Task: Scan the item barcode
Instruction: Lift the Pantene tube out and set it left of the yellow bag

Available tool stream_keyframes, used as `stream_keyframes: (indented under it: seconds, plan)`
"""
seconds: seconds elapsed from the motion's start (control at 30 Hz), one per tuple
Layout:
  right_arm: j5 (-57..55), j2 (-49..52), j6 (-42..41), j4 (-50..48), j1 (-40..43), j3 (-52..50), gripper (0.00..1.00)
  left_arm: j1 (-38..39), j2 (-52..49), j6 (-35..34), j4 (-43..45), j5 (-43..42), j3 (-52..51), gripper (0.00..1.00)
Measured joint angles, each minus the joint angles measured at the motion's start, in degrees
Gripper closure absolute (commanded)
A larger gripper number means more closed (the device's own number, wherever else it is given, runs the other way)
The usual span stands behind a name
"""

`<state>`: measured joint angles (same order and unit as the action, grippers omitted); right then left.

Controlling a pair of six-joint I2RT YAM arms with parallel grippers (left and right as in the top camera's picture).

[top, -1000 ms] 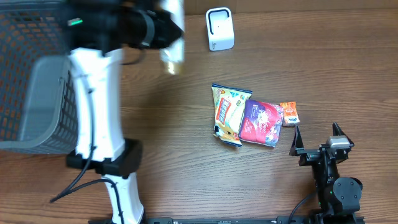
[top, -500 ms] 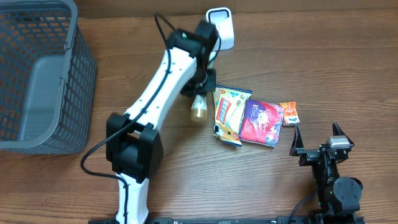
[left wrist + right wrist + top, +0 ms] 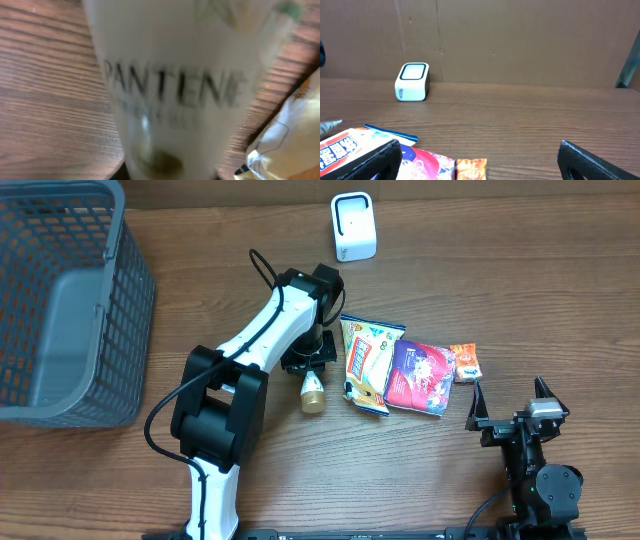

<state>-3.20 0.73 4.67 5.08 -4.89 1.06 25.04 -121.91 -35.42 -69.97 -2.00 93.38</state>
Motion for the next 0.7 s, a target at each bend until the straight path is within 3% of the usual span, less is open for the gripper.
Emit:
stream_keyframes:
  seconds: [0.3,0.7]
  plan:
    - [-0.02,0.0,0.02,0.0,0.02,0.0,0.0,-1.01,0.0,2.67,-3.82,0.09,3.85,0.0]
    - [0.0,0.0,0.0,-0.04,0.02,0.0,0.0,-6.29,1.07,5.64,-25.05,0.37,37.46,0.0]
